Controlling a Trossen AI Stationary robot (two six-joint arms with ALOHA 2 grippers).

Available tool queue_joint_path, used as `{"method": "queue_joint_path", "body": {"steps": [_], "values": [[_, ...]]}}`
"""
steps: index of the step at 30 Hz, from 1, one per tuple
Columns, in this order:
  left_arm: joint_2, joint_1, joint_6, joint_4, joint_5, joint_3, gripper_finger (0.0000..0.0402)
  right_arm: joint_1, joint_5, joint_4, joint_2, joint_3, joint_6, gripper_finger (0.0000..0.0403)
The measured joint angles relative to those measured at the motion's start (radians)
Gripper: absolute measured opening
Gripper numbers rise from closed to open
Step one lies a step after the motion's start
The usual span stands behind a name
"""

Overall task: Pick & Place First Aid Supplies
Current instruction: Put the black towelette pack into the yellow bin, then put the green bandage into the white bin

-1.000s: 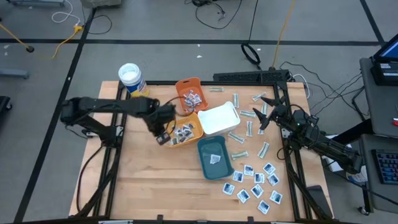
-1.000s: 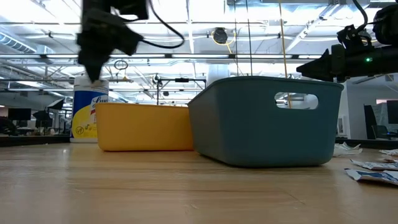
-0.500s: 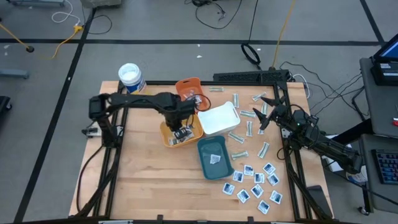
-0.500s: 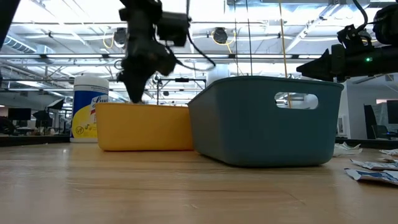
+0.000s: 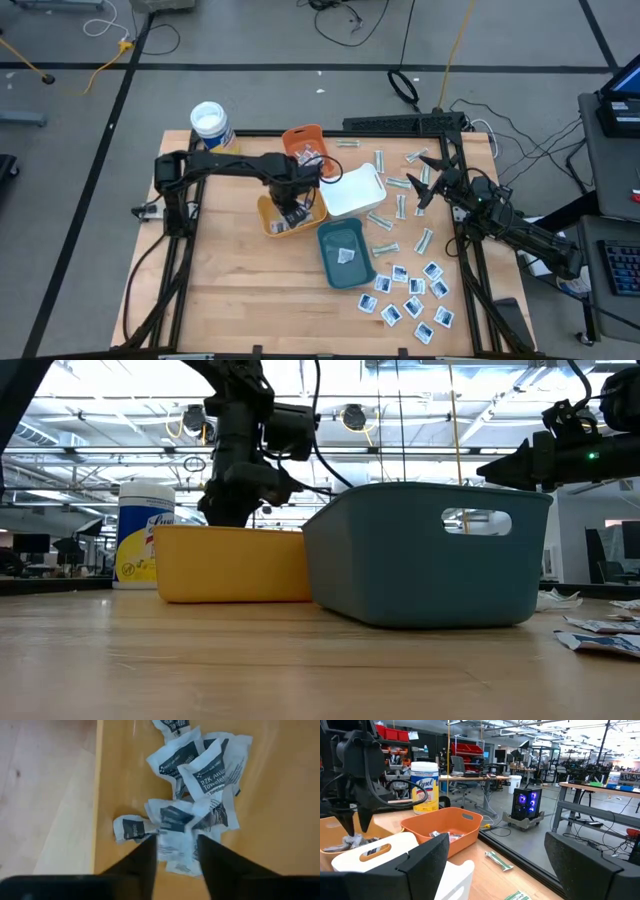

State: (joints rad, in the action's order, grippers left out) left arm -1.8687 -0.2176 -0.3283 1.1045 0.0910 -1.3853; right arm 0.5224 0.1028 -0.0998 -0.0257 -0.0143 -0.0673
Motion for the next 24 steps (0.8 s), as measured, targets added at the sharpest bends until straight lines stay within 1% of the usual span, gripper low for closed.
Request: {"method": "queue_joint_path", "body": {"steps": [3, 6, 9, 12, 14, 19, 22, 24], "values": [[0.026, 0.0, 0.021, 0.015, 0.002, 0.0, 0.0202, 0.0, 0.0, 0.0, 0.0, 0.0, 0.0, 0.0322], [0.075, 0.0, 0.063, 0.014, -0.01, 0.001, 0.0252, 0.0, 0.0, 0.0, 0.0, 0.0, 0.0, 0.0322], [0.16, 0.0, 0.092, -0.048, -0.056, 0.036, 0.0294, 0.0, 0.0, 0.0, 0.0, 0.0, 0.0, 0.0322], [0.264, 0.003, 0.1, -0.228, -0.142, 0.132, 0.033, 0.0, 0.0, 0.0, 0.0, 0.0, 0.0, 0.0322], [0.336, 0.006, 0.099, -0.352, -0.177, 0.205, 0.0347, 0.0, 0.0, 0.0, 0.0, 0.0, 0.0, 0.0322], [0.532, 0.01, 0.126, -0.627, -0.188, 0.377, 0.0375, 0.0, 0.0, 0.0, 0.0, 0.0, 0.0, 0.0322], [0.664, 0.01, 0.129, -0.816, -0.192, 0.5, 0.0384, 0.0, 0.0, 0.0, 0.0, 0.0, 0.0, 0.0322], [0.757, 0.009, 0.167, -0.958, -0.198, 0.592, 0.0387, 0.0, 0.0, 0.0, 0.0, 0.0, 0.0, 0.0322]]}}
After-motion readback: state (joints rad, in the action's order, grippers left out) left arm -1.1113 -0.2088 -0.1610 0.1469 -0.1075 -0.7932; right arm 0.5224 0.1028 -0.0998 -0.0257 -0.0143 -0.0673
